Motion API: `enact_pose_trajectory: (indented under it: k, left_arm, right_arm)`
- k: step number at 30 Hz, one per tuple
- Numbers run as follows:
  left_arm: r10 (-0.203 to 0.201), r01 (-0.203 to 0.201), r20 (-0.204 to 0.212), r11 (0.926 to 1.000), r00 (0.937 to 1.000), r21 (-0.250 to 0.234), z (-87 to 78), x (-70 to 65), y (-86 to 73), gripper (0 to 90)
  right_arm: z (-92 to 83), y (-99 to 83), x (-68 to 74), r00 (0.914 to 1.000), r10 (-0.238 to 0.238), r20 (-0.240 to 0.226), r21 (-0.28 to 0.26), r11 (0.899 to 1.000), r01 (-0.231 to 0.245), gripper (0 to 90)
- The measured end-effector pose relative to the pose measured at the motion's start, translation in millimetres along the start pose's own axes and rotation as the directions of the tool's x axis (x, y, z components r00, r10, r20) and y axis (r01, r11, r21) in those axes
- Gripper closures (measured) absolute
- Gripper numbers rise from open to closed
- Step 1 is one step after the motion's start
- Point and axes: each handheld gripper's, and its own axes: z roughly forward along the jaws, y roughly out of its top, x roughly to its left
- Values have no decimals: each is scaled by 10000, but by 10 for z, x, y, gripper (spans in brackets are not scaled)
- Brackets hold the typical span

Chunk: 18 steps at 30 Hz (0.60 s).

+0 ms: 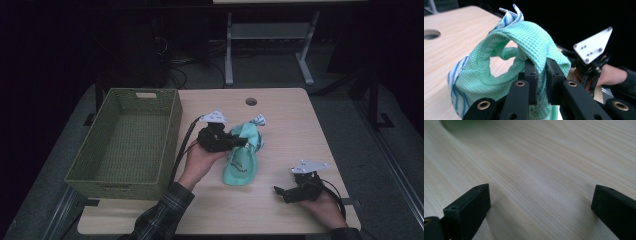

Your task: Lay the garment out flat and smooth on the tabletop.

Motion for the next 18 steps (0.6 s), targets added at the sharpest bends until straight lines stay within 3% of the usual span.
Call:
enact_pose_trajectory:
  k: [9, 18]
  left_arm:
    - [-165, 143, 296, 9974, 9994, 711, 285, 120, -263, 807]
    - [-231, 194, 340, 9943, 9992, 1049, 358, 244, -402, 806]
  right_arm:
    - [1, -1, 0, 10000, -9, 3, -2, 10000, 9, 17]
    - [1, -2, 0, 10000, -44, -6, -18, 10000, 44, 18]
